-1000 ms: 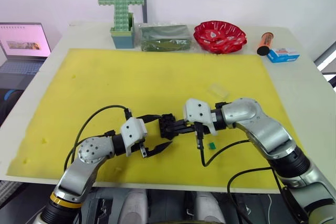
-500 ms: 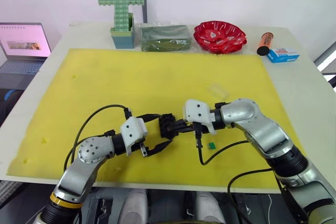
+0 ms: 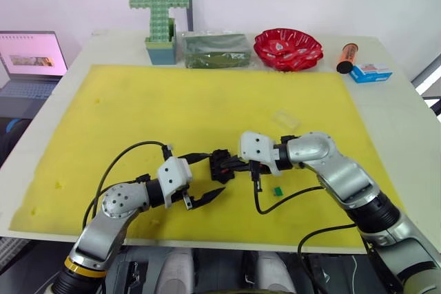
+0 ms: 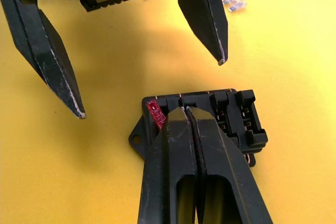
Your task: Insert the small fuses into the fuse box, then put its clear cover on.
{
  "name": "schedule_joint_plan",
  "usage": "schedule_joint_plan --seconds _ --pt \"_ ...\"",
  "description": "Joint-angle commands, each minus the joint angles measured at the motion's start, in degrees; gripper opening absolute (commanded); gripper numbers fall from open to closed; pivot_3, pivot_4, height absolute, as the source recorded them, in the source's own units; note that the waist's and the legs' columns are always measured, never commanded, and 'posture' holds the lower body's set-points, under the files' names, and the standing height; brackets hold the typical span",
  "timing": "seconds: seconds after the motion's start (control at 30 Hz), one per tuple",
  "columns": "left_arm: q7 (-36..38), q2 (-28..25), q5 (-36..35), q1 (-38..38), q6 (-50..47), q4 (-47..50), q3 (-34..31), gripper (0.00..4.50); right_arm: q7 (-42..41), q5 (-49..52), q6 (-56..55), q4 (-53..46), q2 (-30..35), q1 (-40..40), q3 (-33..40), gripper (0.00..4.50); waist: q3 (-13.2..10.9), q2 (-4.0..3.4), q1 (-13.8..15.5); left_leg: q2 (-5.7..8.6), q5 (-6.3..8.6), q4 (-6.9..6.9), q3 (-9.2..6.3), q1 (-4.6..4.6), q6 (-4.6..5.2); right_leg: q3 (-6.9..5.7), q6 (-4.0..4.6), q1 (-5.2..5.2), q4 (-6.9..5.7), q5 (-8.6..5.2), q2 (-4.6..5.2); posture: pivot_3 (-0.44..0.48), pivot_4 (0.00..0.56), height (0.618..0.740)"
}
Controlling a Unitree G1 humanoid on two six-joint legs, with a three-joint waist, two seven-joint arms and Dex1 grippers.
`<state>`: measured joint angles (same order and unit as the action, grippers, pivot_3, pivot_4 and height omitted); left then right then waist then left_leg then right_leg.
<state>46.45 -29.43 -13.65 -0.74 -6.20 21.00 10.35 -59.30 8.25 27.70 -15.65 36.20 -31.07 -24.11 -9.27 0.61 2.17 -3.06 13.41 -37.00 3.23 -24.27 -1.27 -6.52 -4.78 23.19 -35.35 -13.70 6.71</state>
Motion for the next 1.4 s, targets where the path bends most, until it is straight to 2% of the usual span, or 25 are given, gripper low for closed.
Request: schedule_joint_plan --seconds 0.03,0.23,0.37,0.67,0.77,0.9,1.4 --pt "0.5 -0.2 0.0 -0.1 1.8 0.3 -0.4 4.50 0.8 -1.2 0.3 0.5 -0.2 0.8 0.0 0.02 0.0 0.00 0.0 0.00 0.00 0.00 0.00 0.00 0.00 0.00 0.00 0.00 0.00 0.00 0.00 0.000 0.150 0.740" --pt "0.8 -0.2 -0.1 0.1 2.2 0.0 -0.6 4.50 0.7 0.8 -0.9 0.5 -1.1 0.6 2.5 0.02 0.0 0.00 0.0 0.00 0.00 0.00 0.00 0.00 0.00 0.00 0.00 0.00 0.00 0.00 0.00 0.000 0.150 0.740" --pt "0.4 -0.1 -0.2 0.0 1.2 1.1 -0.7 4.50 0.8 5.7 0.6 -0.3 -3.1 -0.8 7.1 0.02 0.0 0.00 0.0 0.00 0.00 0.00 0.00 -0.01 0.00 0.00 0.00 0.01 0.00 0.00 0.00 0.000 0.150 0.740" --pt "0.0 -0.1 -0.4 0.0 0.4 2.2 -0.6 4.50 -4.3 10.0 2.0 -3.7 0.1 -0.5 8.9 0.02 0.0 -0.01 0.0 0.00 0.01 0.01 0.00 -0.01 0.01 0.00 0.00 0.02 0.00 0.00 0.00 0.000 0.150 0.740" --pt "0.3 -0.5 -0.7 0.5 0.6 2.7 -0.9 4.50 -7.2 10.6 0.6 -4.0 2.1 -0.2 8.7 0.45 0.0 -0.01 0.0 0.00 0.01 0.01 0.00 -0.01 0.01 0.00 0.00 0.02 0.01 0.00 0.00 0.000 0.150 0.740" --pt "0.8 -0.9 -1.0 0.8 0.8 3.2 -0.9 4.50 -9.5 8.7 -3.6 -2.8 3.4 -0.3 7.2 1.70 0.0 -0.01 0.0 0.00 0.02 0.01 0.00 -0.01 0.02 0.00 0.00 0.03 0.02 -0.01 0.00 0.000 0.150 0.740" --pt "-0.2 -0.5 -0.6 0.1 -0.4 4.0 -0.5 4.50 -9.1 4.9 -7.0 2.0 0.3 -1.0 4.0 1.70 0.0 -0.01 0.0 0.00 0.02 0.00 0.00 -0.02 0.02 0.00 0.00 0.02 0.01 0.00 0.00 0.000 0.150 0.740"
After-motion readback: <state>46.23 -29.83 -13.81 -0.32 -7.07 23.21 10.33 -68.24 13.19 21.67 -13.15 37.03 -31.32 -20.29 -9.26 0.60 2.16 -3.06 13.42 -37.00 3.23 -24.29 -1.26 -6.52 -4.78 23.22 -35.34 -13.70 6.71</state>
